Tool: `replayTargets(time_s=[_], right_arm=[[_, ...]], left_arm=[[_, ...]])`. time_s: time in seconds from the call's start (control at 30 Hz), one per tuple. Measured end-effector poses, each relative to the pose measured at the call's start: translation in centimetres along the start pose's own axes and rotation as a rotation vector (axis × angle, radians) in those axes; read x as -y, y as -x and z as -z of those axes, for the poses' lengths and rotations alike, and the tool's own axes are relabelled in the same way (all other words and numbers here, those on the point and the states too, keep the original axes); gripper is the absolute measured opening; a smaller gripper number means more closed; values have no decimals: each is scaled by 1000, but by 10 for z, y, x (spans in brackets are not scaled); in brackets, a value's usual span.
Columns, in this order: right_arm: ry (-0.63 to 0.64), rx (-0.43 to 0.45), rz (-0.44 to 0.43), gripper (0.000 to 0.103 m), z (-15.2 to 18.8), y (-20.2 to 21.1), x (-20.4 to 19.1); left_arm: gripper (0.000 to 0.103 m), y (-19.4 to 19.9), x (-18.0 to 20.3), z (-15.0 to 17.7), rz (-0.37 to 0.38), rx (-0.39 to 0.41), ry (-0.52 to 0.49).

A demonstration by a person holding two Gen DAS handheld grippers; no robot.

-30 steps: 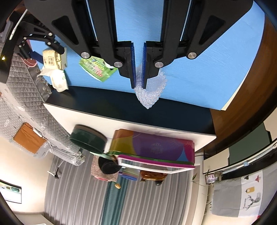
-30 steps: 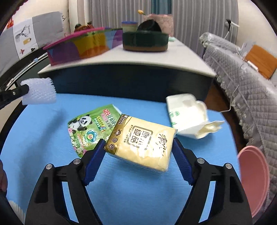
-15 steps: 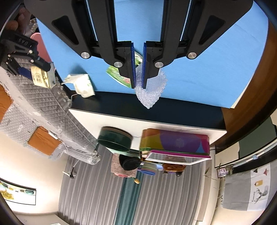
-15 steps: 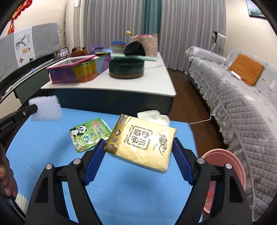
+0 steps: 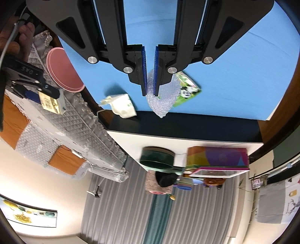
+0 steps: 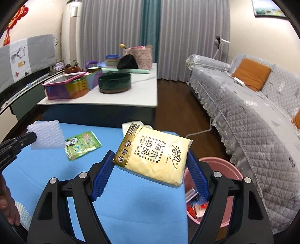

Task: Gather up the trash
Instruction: 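Lift the foam net and tissue pack and carry them toward the pink bin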

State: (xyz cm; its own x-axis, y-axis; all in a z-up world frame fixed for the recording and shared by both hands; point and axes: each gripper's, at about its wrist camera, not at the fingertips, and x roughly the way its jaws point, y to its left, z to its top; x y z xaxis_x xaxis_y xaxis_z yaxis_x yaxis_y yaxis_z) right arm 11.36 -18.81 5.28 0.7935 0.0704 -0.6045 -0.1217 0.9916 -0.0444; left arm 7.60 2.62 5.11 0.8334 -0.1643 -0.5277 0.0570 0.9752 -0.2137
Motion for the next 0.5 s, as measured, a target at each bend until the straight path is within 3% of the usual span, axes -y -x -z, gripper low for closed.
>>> replayTargets(time_s=[0.5], right_arm=[[-69, 21, 76, 76, 17, 4, 65]], left_arm=[[6, -20, 64, 17, 71, -40, -86]])
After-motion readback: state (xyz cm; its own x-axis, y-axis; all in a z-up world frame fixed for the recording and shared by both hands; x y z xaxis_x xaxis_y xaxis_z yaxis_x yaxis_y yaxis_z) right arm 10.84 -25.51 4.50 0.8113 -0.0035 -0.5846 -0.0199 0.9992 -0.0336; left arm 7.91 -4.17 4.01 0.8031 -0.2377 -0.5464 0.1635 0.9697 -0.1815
